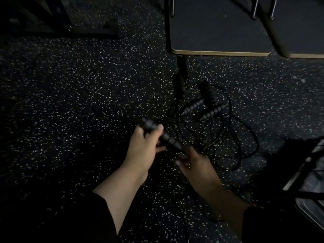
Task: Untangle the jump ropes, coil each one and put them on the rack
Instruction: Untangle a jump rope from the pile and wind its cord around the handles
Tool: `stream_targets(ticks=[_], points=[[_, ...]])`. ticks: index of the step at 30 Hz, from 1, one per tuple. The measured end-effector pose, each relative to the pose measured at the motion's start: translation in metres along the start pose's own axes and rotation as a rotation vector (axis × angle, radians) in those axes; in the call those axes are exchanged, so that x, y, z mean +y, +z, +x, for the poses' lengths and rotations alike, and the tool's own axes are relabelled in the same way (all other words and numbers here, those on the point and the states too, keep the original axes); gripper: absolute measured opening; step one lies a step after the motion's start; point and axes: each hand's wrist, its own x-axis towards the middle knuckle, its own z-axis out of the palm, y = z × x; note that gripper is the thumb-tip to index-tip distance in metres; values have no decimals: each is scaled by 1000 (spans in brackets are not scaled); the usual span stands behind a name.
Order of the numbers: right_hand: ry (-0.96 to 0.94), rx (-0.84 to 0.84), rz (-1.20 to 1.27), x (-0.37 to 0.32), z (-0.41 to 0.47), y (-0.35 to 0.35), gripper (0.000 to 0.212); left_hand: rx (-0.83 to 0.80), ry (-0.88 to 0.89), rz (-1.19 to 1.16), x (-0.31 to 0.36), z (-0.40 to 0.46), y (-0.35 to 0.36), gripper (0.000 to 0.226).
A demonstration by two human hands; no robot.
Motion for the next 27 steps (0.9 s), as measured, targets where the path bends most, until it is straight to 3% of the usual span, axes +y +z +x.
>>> stream_targets(ticks=[1,2,5,7,10,15,18,23,25,27], points=[[39,28,-49,8,3,-4,17,39,72,-60,10,-1,0,14],[102,46,-71,15,5,-10,13,79,129,-127,22,-2,-1,14],[281,117,-110,40,12,-32,34,185,249,-341,55,3,-9,31],[324,215,-177,46,16,-52,41,179,290,-361,68,8,-19,38],[329,360,20,23,24,-88,43,102,202,-179,72,8,-30,30],[118,615,303,-52,33,-156,29,-25,-14,73,67,-16,-29,36],[16,642,486,-103,25,-191,30,-198,-49,257,76,-39,-26,30],[-92,615,579,-165,1,-238,31,-673,-93,624,124,-96,-11,36],[-129,648,607,-188,-17,-259,29,-711,-106,739,143,-124,-3,34],[-169,711,627,-205,-31,-276,28,-689,-74,762,153,-145,2,48]])
